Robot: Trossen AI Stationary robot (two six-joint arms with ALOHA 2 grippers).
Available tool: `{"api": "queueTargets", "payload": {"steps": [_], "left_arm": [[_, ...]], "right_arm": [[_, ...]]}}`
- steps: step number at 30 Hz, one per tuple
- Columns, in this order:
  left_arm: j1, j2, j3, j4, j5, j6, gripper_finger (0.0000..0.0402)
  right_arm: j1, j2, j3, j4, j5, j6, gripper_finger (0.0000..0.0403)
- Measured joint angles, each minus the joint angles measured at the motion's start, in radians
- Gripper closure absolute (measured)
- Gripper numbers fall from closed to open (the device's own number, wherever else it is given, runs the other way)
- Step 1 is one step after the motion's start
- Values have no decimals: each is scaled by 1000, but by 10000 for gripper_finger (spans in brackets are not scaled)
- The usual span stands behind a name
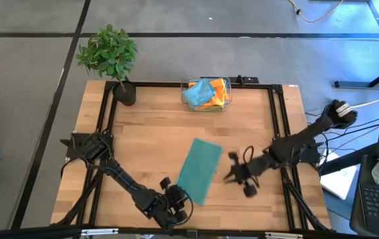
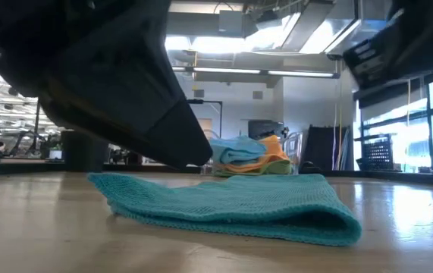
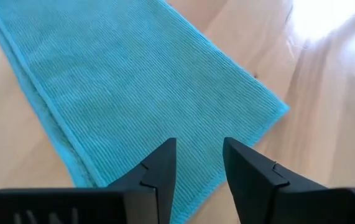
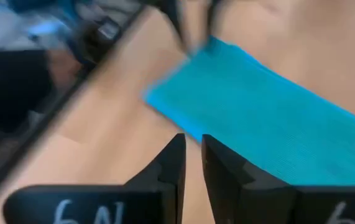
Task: Fold microfiber towels
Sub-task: Fold the blue microfiber towel
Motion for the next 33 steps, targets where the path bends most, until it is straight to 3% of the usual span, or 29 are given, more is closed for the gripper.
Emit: {"api": "queueTargets", "payload": {"steps": [5, 8, 14, 18, 24, 29, 33], "left_arm": [[-5, -25, 0, -57, -5, 61, 277], [-18, -45, 3, -118, -32, 108, 277], [-42, -40, 1, -199, -80, 201, 277], [-53, -39, 0, -190, -82, 182, 277], [-62, -39, 0, -192, -77, 167, 277], [-63, -39, 0, -207, -75, 172, 277], [-56, -39, 0, -218, -75, 191, 276]], "right_arm": [[139, 192, 10, 262, 67, -46, 347], [180, 329, 79, 302, 104, -160, 347], [192, 533, 310, 132, 148, -388, 317], [191, 622, 455, -30, 206, -429, 265], [174, 733, 575, -131, 233, -439, 206], [158, 771, 594, -142, 277, -481, 211], [127, 774, 587, -137, 224, -478, 244]]}}
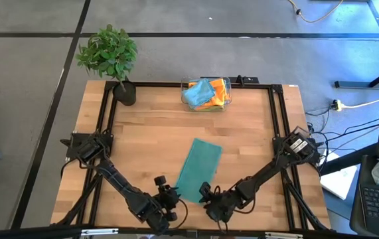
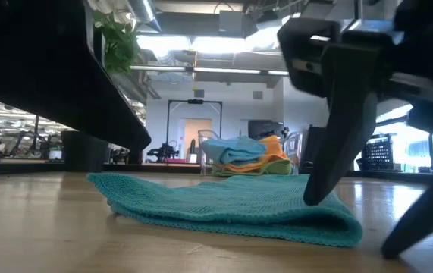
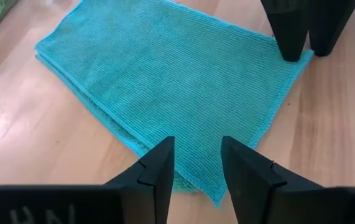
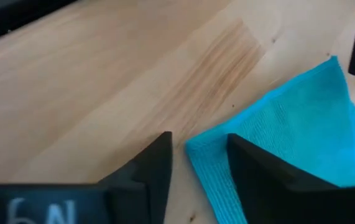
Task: Fold microfiber towels
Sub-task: Fold the blue microfiber towel
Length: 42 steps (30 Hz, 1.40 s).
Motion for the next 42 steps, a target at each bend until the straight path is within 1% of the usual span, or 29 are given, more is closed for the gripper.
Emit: {"api": "queueTargets", "payload": {"steps": [6, 11, 15, 18, 20, 26, 31, 33, 35, 38, 42], "left_arm": [[21, 0, 0, -3, 0, 58, 276], [32, 0, 0, -3, 2, 59, 276], [32, 0, 0, -3, 2, 60, 276], [32, 0, 0, -3, 2, 58, 276], [32, 0, 0, -3, -9, 56, 276], [52, 0, 0, 15, -19, 73, 276], [61, 0, 0, 52, 66, 163, 276], [62, 0, 0, 50, 75, 168, 276], [69, 0, 1, 52, 85, 209, 276], [76, 1, 27, 56, 118, 269, 276], [69, 1, 105, 60, 116, 382, 276]], "right_arm": [[-52, 2, 0, -22, -76, -1, 301], [-92, 1, 1, -39, -179, 9, 322], [-93, 1, 0, -40, -191, 12, 342], [-88, 1, -1, -41, -197, 46, 371], [-91, 1, -2, -44, -229, 84, 391], [-90, -10, -1, -70, -256, 162, 394], [-82, -31, 4, -94, -270, 181, 393], [-82, -39, 4, -110, -273, 181, 389], [-81, -53, 3, -137, -275, 183, 389], [-79, -82, -1, -191, -277, 193, 395], [-78, -119, -3, -212, -283, 206, 397]]}}
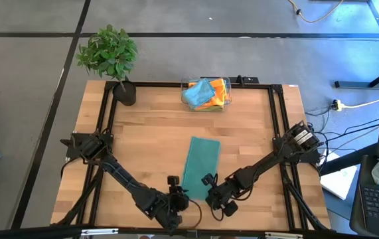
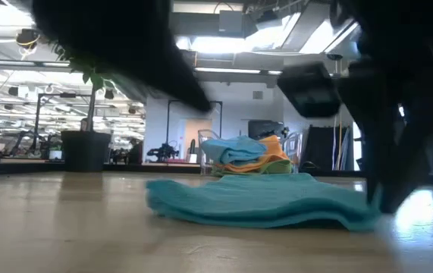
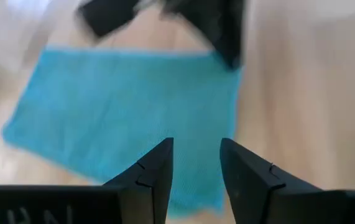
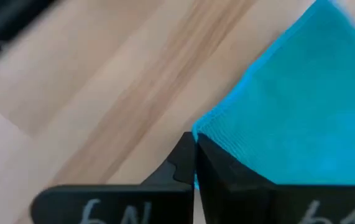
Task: Fold microfiber towels
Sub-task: Fold the blue microfiber towel
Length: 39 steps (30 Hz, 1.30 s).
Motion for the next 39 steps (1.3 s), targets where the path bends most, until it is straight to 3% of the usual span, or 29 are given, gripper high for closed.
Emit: {"api": "queueTargets", "payload": {"steps": [8, 15, 28, 33, 39], "left_arm": [[-26, 0, 58, 138, 54, 228, 268], [-35, 0, 57, 128, 65, 201, 247], [-8, 11, 3, 111, 154, 85, 181], [-4, 11, 2, 112, 156, 70, 176], [9, 11, 2, 89, 121, 68, 175]], "right_arm": [[21, -66, 3, 3, 9, 27, 392], [37, -120, 5, -4, 105, 15, 391], [27, -136, 6, -19, 125, 3, 392], [27, -187, 7, -17, 207, 35, 391], [27, -223, 8, -29, 207, 50, 397]]}}
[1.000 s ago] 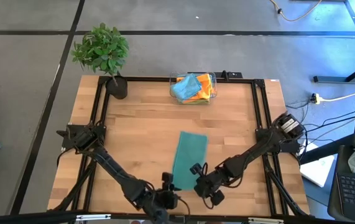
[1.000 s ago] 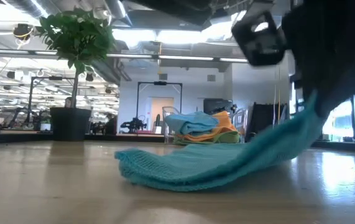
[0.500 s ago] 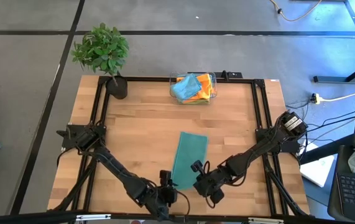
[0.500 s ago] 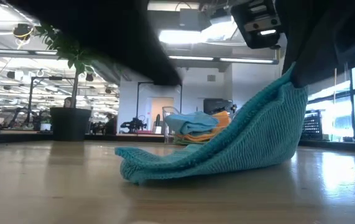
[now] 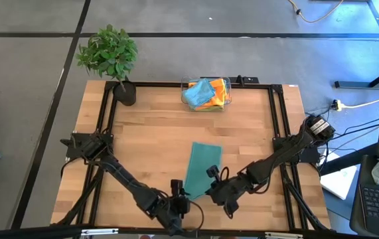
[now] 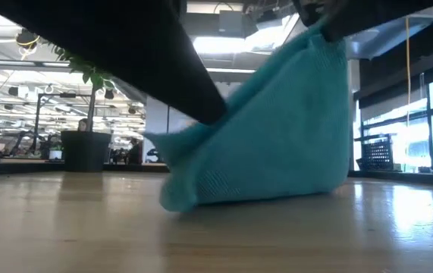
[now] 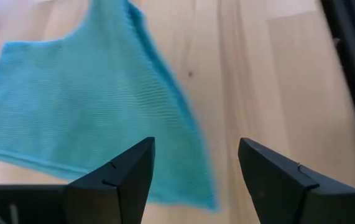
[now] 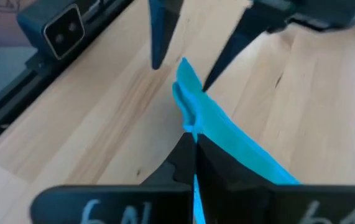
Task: Fold microfiber towels
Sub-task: Fold the blue microfiber towel
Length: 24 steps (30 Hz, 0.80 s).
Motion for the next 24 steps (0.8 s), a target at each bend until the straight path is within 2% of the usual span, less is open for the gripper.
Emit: {"api": "queueTargets", "payload": {"steps": [6, 15, 24], "left_arm": [[21, 1, 0, 6, -26, -18, 175], [50, 32, 0, 128, 33, -27, 175], [56, 81, 0, 112, 37, -59, 175]], "right_arm": [[-1, 0, 0, -36, -2, 12, 389], [-37, 0, 0, -38, -2, 31, 393], [-40, 0, 0, -40, -2, 30, 398]]}}
